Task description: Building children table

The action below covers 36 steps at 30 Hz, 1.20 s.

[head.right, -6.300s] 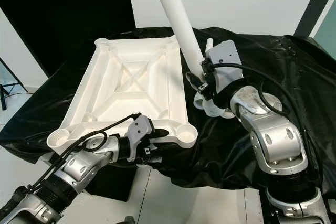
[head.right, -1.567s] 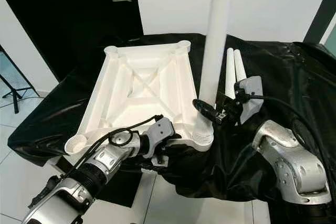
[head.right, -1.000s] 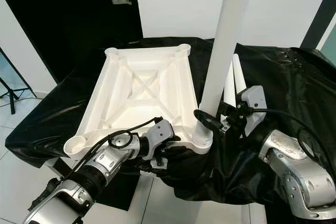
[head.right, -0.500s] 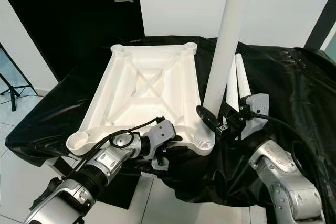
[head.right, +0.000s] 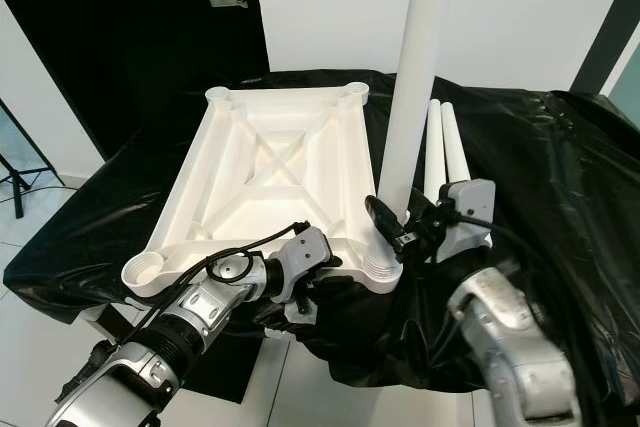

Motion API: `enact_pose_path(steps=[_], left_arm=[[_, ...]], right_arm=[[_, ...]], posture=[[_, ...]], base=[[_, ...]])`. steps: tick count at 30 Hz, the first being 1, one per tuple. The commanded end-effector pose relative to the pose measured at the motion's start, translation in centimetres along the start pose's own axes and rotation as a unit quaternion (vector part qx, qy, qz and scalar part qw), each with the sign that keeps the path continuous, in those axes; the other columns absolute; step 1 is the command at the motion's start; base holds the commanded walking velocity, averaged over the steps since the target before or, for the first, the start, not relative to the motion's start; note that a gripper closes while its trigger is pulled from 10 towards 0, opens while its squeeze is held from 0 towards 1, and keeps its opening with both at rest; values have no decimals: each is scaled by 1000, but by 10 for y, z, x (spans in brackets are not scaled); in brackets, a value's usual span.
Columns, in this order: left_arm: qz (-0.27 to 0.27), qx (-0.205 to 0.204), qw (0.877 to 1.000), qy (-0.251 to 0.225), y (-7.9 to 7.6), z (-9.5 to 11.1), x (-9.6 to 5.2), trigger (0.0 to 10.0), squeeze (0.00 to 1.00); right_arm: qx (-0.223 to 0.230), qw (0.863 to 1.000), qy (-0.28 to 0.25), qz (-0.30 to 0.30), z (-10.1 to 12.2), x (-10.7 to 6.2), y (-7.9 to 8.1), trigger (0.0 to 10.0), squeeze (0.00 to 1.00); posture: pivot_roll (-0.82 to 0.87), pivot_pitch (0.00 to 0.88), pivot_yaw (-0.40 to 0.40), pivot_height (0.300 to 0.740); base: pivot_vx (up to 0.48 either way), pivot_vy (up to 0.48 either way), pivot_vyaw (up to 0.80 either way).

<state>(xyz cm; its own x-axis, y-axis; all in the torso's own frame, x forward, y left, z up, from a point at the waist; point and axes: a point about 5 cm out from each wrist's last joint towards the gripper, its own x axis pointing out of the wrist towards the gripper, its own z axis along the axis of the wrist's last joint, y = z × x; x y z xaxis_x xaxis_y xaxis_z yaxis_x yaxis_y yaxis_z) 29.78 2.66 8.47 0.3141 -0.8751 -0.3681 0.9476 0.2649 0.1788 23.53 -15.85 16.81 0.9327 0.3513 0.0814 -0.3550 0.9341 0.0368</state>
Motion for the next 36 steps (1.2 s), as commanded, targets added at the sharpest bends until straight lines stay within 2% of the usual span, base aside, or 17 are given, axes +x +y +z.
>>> enact_pose_path(steps=[1, 5, 10, 15, 16, 20, 26, 27, 28, 29, 34, 36], left_arm=[[-6, -12, 1000, 25, -6, -12, 1, 10000, 0], [-5, -13, 1000, 25, -6, -12, 1, 10000, 0], [-1, -19, 999, 26, -6, -15, -2, 10000, 0], [0, -19, 999, 26, -7, -15, -2, 10000, 0], [2, -20, 999, 27, -6, -16, -3, 10000, 0], [5, -21, 999, 28, -5, -17, -6, 10000, 0], [7, -21, 999, 30, -5, -18, -7, 10000, 0], [7, -21, 999, 29, -5, -18, -6, 10000, 0], [7, -21, 999, 29, -5, -18, -6, 10000, 0], [7, -21, 999, 29, -4, -18, -6, 10000, 0], [9, -21, 999, 27, -4, -16, -4, 10000, 0], [9, -20, 999, 26, -4, -16, -4, 10000, 0]], right_arm=[[35, 990, 125, -46, -51, -9, -8, 10000, 0], [28, 991, 120, -48, -49, -7, -7, 10000, 0], [-28, 994, 33, -98, -41, -5, -8, 10000, 0], [-25, 993, 17, -117, -41, -6, -10, 10000, 0], [-23, 989, 4, -143, -40, -7, -12, 10000, 0], [-29, 985, -6, -173, -41, -6, -14, 10000, 0], [-40, 984, -13, -174, -40, -3, -14, 10000, 0], [-44, 984, -14, -172, -39, -3, -14, 10000, 196], [-44, 984, -14, -172, -39, -3, -14, 10000, 196], [-45, 984, -16, -171, -39, -3, -14, 10000, 1000], [-51, 984, -26, -168, -38, -3, -15, 10000, 1000], [-55, 985, -35, -157, -37, -4, -14, 10000, 0]], posture=[[139, 0, 32, 740], [144, 0, 31, 740], [162, 0, 29, 740], [174, 0, 27, 740], [181, 0, 26, 740], [185, 0, 27, 740], [181, 0, 25, 740], [177, 0, 24, 740], [177, 0, 24, 740], [177, 0, 24, 740], [165, 0, 21, 740], [162, 0, 21, 740]], base=[[0, 0, 0], [0, 0, 0], [0, 0, 0], [0, 0, 0], [0, 0, 0], [0, 0, 0], [0, 0, 0], [0, 0, 0], [0, 0, 0], [0, 0, 0], [0, 0, 0], [0, 0, 0]])
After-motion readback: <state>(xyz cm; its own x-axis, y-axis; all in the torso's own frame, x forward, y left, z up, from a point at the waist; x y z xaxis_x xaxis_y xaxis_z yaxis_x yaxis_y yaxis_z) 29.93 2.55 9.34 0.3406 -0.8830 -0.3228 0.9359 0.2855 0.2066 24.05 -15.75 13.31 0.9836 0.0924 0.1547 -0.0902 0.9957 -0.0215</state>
